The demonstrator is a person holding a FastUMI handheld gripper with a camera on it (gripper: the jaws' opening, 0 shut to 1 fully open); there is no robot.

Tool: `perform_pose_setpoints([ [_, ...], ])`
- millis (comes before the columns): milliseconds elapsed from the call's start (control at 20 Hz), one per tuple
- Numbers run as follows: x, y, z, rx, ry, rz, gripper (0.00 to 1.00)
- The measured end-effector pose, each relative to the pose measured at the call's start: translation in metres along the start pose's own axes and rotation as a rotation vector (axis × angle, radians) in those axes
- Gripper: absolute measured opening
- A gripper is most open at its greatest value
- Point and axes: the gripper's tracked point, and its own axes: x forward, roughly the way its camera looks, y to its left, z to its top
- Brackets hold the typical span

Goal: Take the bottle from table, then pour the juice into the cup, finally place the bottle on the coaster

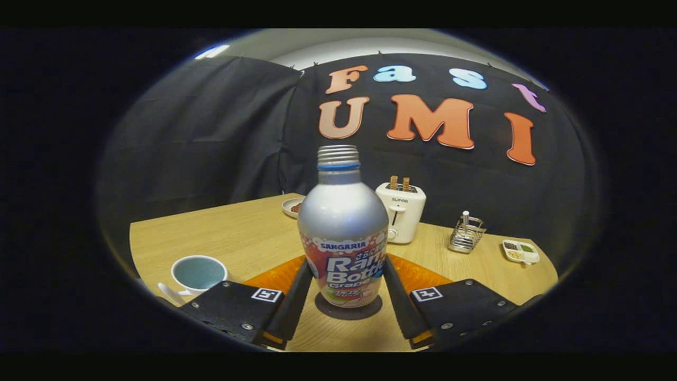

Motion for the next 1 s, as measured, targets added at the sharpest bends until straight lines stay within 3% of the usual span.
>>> perform_pose_setpoints([
  [1000, 0.024, -0.013, -0.046, 0.162, 0.101, -0.005, 0.74],
])
